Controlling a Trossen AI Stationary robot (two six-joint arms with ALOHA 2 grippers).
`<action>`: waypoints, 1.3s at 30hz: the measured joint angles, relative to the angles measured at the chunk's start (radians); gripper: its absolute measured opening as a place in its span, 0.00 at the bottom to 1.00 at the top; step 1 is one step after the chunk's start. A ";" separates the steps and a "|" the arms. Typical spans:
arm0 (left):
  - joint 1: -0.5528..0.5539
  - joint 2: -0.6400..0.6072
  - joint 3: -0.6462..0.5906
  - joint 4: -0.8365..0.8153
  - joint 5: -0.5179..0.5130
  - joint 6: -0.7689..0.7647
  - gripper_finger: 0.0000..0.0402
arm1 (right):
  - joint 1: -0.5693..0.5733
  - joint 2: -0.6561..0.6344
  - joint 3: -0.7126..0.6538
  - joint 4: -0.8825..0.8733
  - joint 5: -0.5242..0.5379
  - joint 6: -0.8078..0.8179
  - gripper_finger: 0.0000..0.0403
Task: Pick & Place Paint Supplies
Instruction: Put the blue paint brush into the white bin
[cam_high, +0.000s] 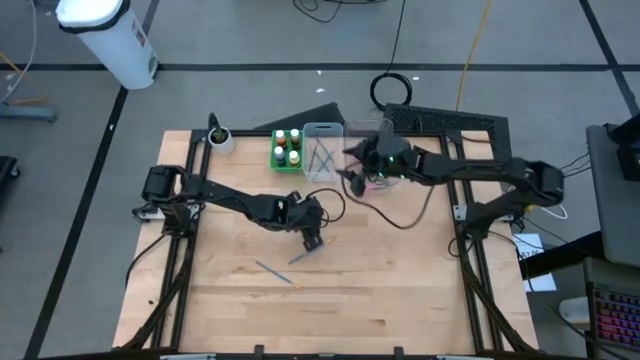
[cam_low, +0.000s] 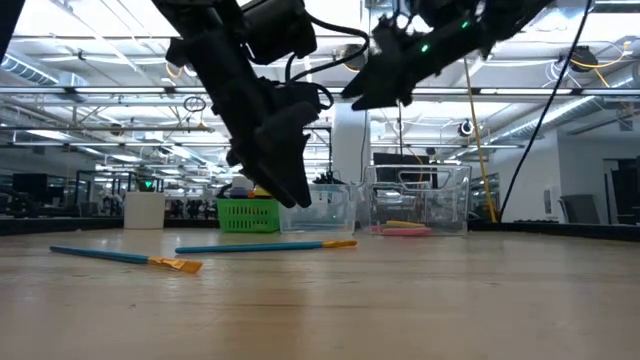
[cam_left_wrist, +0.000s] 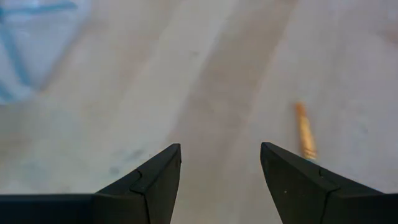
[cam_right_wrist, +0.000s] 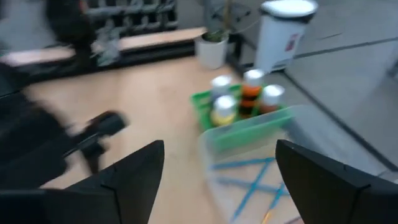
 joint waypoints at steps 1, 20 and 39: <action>-0.004 0.000 0.000 0.000 0.023 0.000 0.57 | 0.021 -0.021 0.000 -0.038 0.000 0.003 0.74; -0.072 0.225 0.001 0.415 0.013 0.065 0.57 | 0.236 -0.249 -0.254 0.044 0.083 0.161 0.68; -0.047 0.248 0.004 0.320 -0.004 -0.009 0.02 | 0.255 -0.262 -0.277 0.089 0.079 0.164 0.68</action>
